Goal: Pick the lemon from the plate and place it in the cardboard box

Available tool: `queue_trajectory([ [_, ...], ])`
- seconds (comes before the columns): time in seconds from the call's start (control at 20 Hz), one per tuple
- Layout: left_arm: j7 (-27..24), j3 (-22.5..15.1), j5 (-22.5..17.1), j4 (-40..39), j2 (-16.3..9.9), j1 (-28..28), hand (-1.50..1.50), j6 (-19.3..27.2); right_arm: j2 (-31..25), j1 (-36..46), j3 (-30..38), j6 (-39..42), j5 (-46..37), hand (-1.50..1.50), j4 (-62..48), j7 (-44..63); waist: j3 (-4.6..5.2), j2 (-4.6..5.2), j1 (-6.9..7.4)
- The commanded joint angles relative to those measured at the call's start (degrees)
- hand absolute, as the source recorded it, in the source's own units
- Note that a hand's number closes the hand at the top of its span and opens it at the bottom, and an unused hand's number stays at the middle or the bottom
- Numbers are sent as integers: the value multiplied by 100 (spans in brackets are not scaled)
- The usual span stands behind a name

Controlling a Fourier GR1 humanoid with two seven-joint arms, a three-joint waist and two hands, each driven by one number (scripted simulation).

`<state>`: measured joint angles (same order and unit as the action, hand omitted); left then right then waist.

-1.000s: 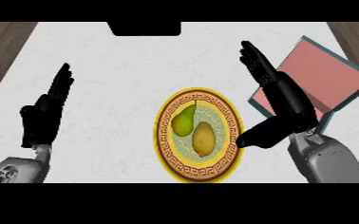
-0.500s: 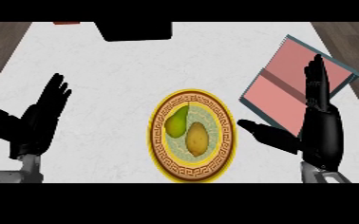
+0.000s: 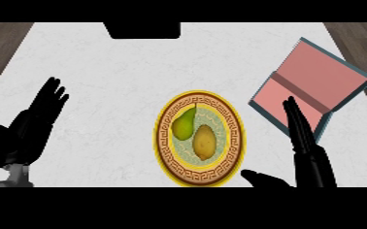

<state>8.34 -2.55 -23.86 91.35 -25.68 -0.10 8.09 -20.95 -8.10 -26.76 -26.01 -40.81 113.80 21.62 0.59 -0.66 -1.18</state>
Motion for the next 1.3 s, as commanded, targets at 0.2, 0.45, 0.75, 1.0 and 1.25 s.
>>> queue_trajectory([
  [0.2,46,-2,-78,88,12,-76,0,-123,42,331,-731,2296,-1390,-150,236,2841,-4,54,189],
  [0.45,178,48,-142,221,-66,-96,0,-211,1153,1465,-1090,3934,-1391,-150,348,4714,-28,58,290],
  [0.75,78,107,-72,-148,65,-273,0,-234,2064,2043,-1079,4446,-917,-150,-84,5714,-45,70,159],
  [1.0,149,136,-63,217,76,12,0,-205,2082,2174,-988,4593,-681,-150,-214,6000,-50,50,186],
  [1.25,294,112,64,139,126,-209,0,-96,2087,2471,-733,4505,-476,-150,-809,5916,-52,69,156],
])
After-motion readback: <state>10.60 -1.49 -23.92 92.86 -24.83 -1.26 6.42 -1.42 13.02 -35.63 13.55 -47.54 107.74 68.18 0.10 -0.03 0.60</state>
